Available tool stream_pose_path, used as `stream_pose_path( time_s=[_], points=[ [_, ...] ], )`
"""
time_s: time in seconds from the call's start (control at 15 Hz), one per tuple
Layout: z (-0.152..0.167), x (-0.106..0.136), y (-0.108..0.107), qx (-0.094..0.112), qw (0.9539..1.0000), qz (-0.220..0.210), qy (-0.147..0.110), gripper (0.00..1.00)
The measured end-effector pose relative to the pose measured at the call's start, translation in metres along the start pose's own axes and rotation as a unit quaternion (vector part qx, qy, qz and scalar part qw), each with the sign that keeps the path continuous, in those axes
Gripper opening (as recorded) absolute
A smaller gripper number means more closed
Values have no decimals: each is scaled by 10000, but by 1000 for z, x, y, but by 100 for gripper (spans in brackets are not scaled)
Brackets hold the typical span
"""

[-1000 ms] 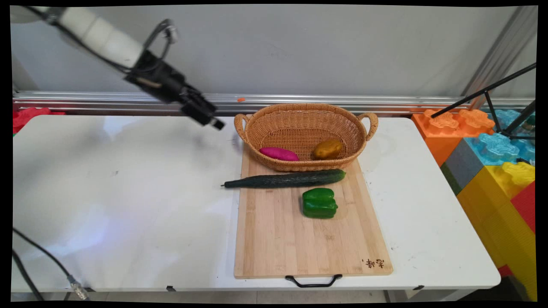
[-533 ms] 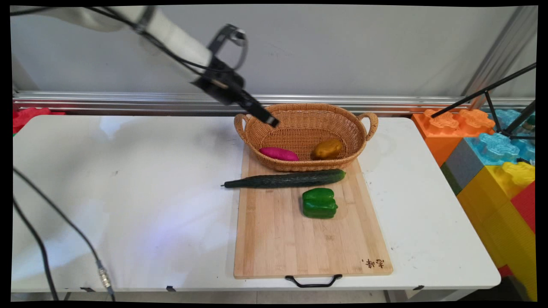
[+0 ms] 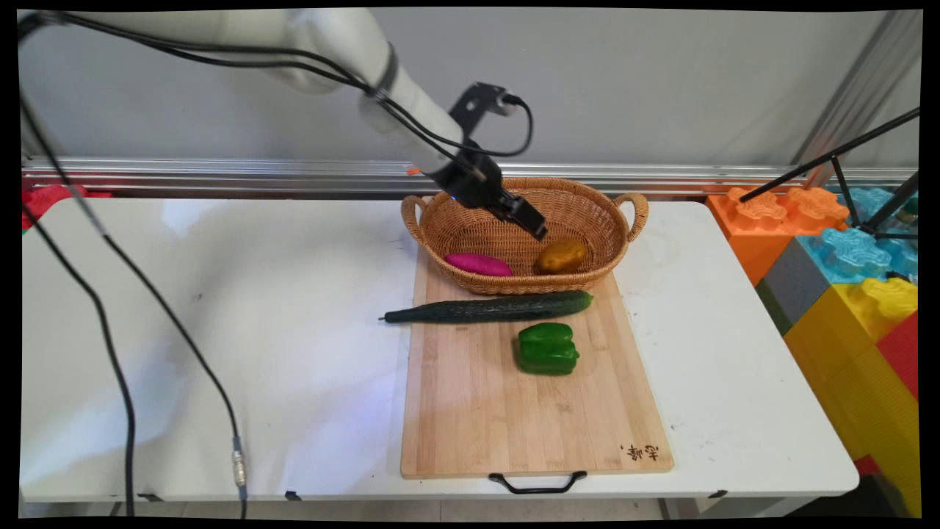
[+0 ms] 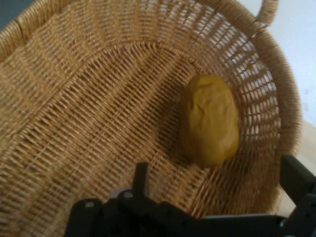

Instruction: Pick up the potato from the vegetable basket

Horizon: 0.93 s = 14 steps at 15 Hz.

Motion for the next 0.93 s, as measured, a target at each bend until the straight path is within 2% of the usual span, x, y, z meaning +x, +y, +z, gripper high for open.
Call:
stream_pose_path(
  time_s=[0.4, 0.93],
  points=[
    [52, 16, 11, 172, 9996, -156, -180, 100],
    [92, 25, 15, 259, 9990, -136, -332, 100]
  ],
)
